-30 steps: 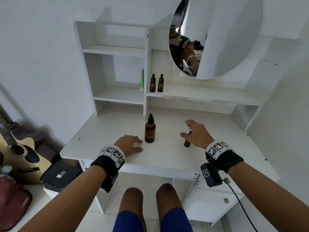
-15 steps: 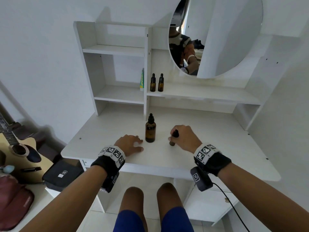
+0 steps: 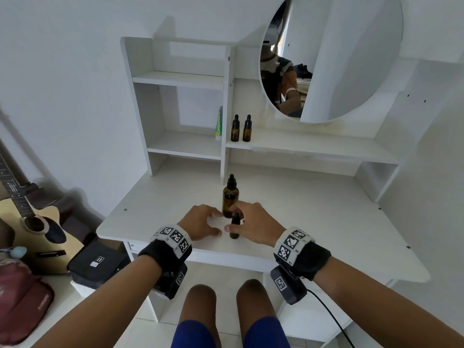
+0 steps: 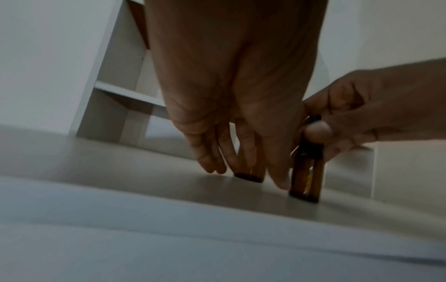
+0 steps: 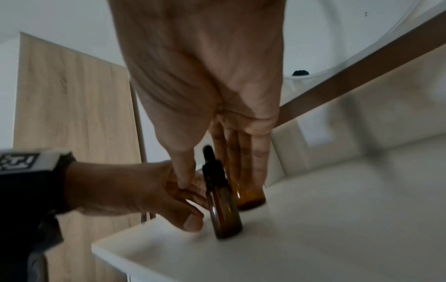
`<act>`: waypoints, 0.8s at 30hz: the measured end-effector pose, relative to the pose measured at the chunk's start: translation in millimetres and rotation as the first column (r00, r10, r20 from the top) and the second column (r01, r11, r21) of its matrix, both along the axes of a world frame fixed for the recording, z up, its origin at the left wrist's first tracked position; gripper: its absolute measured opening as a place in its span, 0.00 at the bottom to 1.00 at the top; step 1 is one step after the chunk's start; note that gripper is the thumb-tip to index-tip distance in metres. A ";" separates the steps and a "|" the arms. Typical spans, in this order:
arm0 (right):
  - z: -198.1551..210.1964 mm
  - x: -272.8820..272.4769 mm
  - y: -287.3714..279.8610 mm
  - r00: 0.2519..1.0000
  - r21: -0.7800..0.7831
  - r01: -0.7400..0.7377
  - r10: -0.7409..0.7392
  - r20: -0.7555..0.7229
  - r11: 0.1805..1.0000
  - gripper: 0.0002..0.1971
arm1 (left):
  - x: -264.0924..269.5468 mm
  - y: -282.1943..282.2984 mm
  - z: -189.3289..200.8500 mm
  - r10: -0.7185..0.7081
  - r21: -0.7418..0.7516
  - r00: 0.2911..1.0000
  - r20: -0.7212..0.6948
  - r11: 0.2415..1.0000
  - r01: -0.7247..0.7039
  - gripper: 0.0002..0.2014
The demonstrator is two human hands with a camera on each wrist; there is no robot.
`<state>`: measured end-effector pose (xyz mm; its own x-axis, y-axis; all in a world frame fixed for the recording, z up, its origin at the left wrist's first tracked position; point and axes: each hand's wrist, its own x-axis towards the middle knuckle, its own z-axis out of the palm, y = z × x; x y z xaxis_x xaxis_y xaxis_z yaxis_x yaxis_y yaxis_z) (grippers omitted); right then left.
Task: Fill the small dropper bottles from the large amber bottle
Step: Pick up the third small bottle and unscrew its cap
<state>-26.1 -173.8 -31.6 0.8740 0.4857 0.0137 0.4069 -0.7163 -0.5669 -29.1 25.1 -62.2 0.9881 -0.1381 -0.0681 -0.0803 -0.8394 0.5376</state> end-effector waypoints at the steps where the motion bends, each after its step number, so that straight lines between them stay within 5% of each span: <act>1: 4.0 0.2 -0.6 1.000 -0.007 0.000 0.000 0.022 1.000 0.24 | -0.9 -2.8 1.2 -0.014 -0.063 1.000 0.011 0.998 0.014 0.28; 5: 18.5 1.0 -1.1 0.990 -0.135 0.038 -0.019 0.142 0.990 0.21 | -3.0 -17.7 3.4 -0.031 -0.263 0.999 0.026 0.964 0.037 0.25; 13: 21.0 7.1 4.3 0.995 -0.241 -0.043 0.064 0.081 0.970 0.19 | -3.2 -30.0 -5.3 -0.003 -0.405 1.000 0.013 0.914 0.008 0.10; 19: 34.5 5.1 1.2 0.981 -0.239 -0.184 0.193 0.014 0.953 0.07 | -3.3 -27.9 -3.9 -0.039 -0.411 0.999 0.002 0.911 0.037 0.10; 24: 49.4 0.6 -0.5 0.975 -0.309 -0.201 0.221 0.034 0.930 0.12 | -2.4 -28.8 -4.0 -0.031 -0.392 0.999 0.013 0.919 0.033 0.09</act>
<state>-25.6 -174.3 17.8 0.7530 0.6492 -0.1076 0.5967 -0.7426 -0.3042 -31.5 -3.7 -66.2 0.9830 -0.1838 0.0048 -0.1084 -0.5585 0.8224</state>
